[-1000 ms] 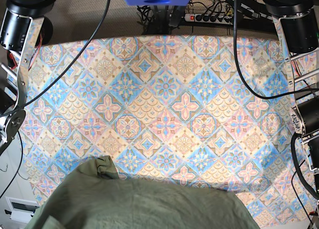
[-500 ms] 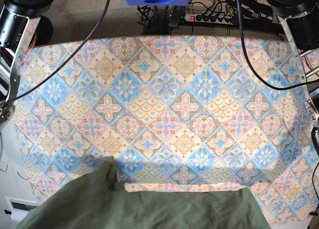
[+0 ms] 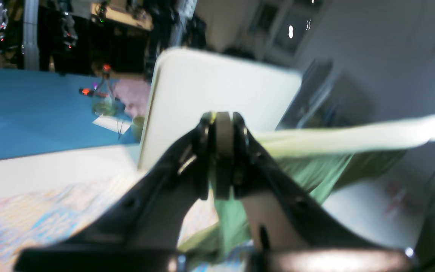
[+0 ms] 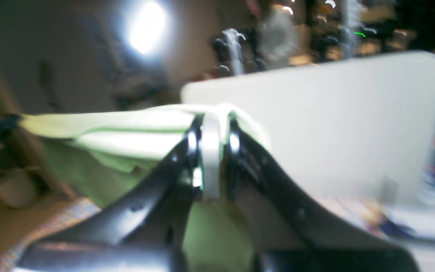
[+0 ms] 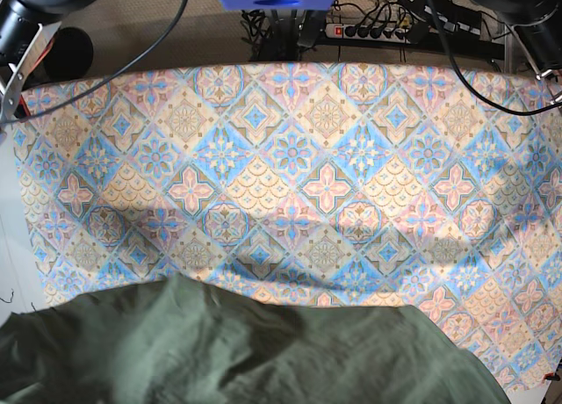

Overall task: Layout the t-shirt on the table in an organized manner, then fold the t-shirt properly
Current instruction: 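Raise the shirt high with both grippers and swing it toward the right arm, then lay the shirt down beside the right arm and release it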

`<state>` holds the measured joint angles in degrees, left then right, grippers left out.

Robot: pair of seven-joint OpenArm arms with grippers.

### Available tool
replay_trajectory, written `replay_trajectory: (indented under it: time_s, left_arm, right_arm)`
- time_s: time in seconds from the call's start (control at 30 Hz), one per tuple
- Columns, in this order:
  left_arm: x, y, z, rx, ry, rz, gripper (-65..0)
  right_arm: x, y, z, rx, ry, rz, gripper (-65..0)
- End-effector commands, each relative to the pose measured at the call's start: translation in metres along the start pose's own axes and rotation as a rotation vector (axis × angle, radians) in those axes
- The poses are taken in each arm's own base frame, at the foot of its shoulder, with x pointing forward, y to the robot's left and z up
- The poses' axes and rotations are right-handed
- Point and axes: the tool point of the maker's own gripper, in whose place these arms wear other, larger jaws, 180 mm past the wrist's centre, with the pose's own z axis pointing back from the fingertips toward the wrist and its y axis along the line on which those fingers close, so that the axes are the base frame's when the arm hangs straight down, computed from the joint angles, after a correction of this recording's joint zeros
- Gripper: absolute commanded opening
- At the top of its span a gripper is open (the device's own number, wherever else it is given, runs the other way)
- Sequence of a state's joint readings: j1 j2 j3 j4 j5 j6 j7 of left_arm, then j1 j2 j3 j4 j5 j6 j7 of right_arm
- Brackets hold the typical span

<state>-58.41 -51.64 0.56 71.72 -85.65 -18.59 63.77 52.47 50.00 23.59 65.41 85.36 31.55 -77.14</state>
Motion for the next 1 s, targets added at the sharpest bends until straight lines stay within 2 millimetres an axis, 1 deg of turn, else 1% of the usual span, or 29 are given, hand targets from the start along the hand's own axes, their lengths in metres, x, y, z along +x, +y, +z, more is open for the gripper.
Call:
replay_trajectory:
  time_s: [0.0,0.13,0.2,0.27,0.33,0.37,0.43,0.47,0.53,0.67,0.73,0.77,0.83,0.87,0.97]
  left_arm:
    - [0.028,-0.005,0.014,0.018,-0.067,-0.063,-65.0]
    - [0.031,-0.016,0.026,0.009,-0.027,-0.174,-65.0]
    - [0.032,-0.024,0.031,0.003,-0.009,-0.231,-65.0]
    - [0.036,-0.032,0.038,0.007,0.005,-0.29,-65.0]
    - [0.037,-0.034,0.046,0.025,0.026,-0.329,-65.0]
    - [0.042,-0.036,0.051,0.033,0.017,-0.345,-65.0]
    - [0.044,-0.033,0.063,0.057,0.019,-0.356,-65.0]
    - [0.049,-0.033,0.072,0.071,0.011,-0.369,-65.0]
    - [0.053,-0.036,0.083,0.091,0.012,-0.407,-65.0]
    - [0.049,-0.051,0.106,0.11,0.056,-0.557,-65.0]
    - [0.04,-0.046,0.115,0.124,0.069,-0.562,-65.0]
    - [0.036,-0.042,0.118,0.134,0.075,-0.554,-65.0]
    - [0.027,-0.037,0.125,0.152,0.086,-0.54,-65.0]
    - [0.023,-0.034,0.127,0.158,0.089,-0.531,-65.0]
    - [-0.001,-0.023,0.131,0.157,0.079,-0.459,-65.0]
  right_arm:
    - [0.022,0.0,0.014,-0.026,-0.062,0.038,-64.3]
    - [0.018,-0.008,0.047,-0.08,-0.042,0.154,-64.3]
    - [0.018,-0.008,0.062,-0.1,-0.035,0.221,-64.3]
    - [0.015,-0.01,0.077,-0.14,-0.003,0.251,-64.3]
    - [0.012,-0.009,0.092,-0.175,0.016,0.28,-64.3]
    - [0.007,-0.011,0.099,-0.192,0.03,0.284,-64.3]
    - [0.001,-0.011,0.113,-0.226,0.05,0.303,-64.3]
    - [-0.002,-0.011,0.121,-0.245,0.064,0.314,-64.3]
    - [-0.007,-0.01,0.134,-0.277,0.087,0.334,-64.3]
    - [-0.017,-0.005,0.165,-0.355,0.152,0.383,-64.3]
    - [-0.022,-0.005,0.18,-0.393,0.18,0.393,-64.3]
    - [-0.027,-0.006,0.186,-0.406,0.191,0.384,-64.3]
    - [-0.037,-0.006,0.19,-0.412,0.2,0.374,-64.3]
    - [-0.04,-0.005,0.189,-0.409,0.207,0.376,-64.3]
    - [-0.056,-0.003,0.181,-0.387,0.24,0.362,-64.3]
